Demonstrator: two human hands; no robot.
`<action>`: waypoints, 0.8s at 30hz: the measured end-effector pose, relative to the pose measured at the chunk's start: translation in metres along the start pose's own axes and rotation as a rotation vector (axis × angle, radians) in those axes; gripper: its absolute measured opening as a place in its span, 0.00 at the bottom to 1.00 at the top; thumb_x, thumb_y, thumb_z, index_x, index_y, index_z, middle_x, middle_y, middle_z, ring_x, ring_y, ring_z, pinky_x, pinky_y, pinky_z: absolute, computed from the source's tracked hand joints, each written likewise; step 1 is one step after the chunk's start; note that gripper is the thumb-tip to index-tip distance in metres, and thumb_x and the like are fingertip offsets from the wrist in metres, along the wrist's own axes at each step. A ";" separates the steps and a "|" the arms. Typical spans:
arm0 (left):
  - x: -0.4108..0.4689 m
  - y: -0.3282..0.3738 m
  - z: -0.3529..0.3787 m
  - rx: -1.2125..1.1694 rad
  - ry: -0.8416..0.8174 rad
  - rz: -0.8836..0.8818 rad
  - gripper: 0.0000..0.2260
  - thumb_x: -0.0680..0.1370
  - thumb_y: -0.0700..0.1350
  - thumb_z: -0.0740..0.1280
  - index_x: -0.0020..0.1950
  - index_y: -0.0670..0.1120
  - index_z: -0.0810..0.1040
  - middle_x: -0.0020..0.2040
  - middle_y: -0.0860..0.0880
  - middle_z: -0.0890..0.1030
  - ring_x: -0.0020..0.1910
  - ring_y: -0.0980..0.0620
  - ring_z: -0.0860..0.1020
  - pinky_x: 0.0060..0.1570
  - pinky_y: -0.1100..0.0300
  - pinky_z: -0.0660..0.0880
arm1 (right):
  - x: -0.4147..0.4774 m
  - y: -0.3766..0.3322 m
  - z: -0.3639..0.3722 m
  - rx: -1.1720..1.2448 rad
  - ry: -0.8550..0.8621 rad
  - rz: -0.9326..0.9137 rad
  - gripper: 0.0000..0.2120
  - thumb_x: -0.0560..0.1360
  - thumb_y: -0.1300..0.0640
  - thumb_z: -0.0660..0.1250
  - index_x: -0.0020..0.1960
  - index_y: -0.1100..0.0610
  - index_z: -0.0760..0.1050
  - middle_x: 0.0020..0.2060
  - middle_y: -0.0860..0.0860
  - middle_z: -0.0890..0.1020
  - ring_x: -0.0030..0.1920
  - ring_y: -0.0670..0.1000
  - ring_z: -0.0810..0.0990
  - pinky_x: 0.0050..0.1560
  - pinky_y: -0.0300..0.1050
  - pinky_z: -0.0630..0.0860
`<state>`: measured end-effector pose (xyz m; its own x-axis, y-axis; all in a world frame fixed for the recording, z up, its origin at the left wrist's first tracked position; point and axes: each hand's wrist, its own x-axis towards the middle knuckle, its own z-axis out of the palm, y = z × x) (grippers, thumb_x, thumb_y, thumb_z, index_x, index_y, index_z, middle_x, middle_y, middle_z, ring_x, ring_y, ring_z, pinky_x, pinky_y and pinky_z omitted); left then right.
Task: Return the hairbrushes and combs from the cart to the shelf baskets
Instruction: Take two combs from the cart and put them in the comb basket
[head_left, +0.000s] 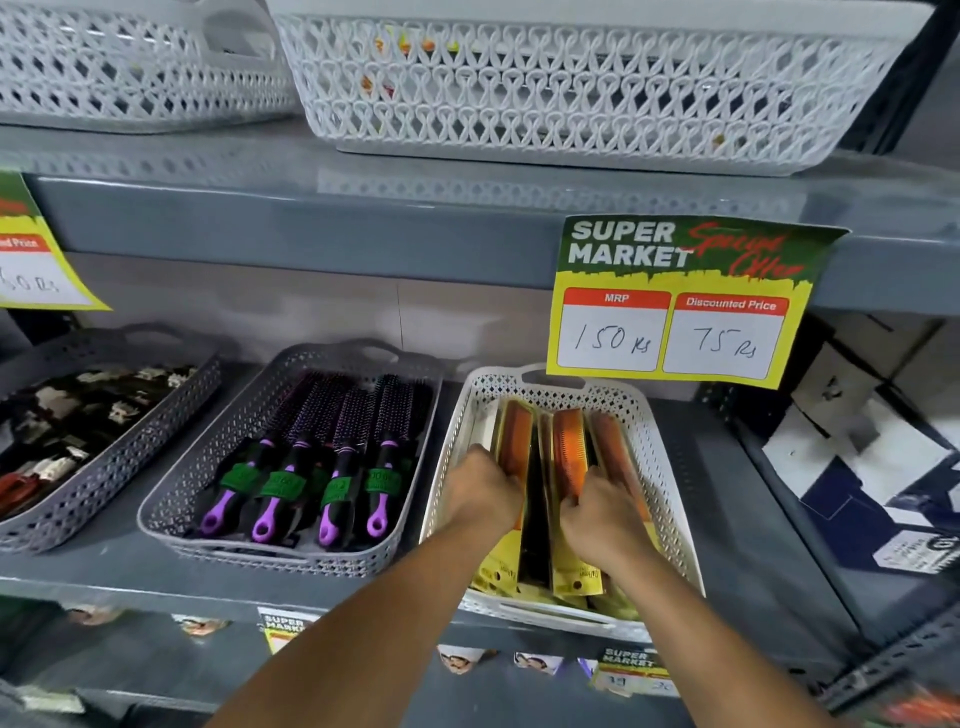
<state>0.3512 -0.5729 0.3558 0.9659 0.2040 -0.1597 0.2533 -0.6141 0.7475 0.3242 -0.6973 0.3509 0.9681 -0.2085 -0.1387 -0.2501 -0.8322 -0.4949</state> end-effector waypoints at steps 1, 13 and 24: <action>0.000 0.000 0.001 0.000 0.000 0.006 0.08 0.73 0.43 0.67 0.50 0.42 0.76 0.45 0.43 0.82 0.40 0.44 0.78 0.35 0.56 0.73 | 0.001 0.000 0.000 0.001 -0.005 0.003 0.19 0.77 0.56 0.58 0.65 0.64 0.66 0.58 0.62 0.75 0.56 0.60 0.77 0.46 0.44 0.70; -0.008 -0.002 0.003 0.155 0.030 0.097 0.10 0.76 0.41 0.65 0.56 0.41 0.73 0.50 0.41 0.81 0.48 0.42 0.80 0.41 0.54 0.76 | -0.005 -0.005 0.001 -0.114 0.017 0.006 0.24 0.77 0.55 0.60 0.69 0.66 0.62 0.65 0.62 0.68 0.59 0.61 0.75 0.54 0.51 0.76; -0.006 0.000 -0.006 0.553 -0.022 0.180 0.16 0.78 0.52 0.61 0.57 0.42 0.79 0.56 0.41 0.77 0.53 0.42 0.79 0.48 0.51 0.76 | -0.010 -0.003 -0.012 -0.221 0.215 -0.153 0.12 0.75 0.55 0.63 0.55 0.57 0.78 0.75 0.55 0.60 0.70 0.55 0.68 0.65 0.54 0.70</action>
<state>0.3452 -0.5697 0.3612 0.9957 0.0471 -0.0792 0.0700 -0.9458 0.3172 0.3153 -0.6991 0.3640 0.9805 -0.1570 0.1182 -0.1163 -0.9485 -0.2948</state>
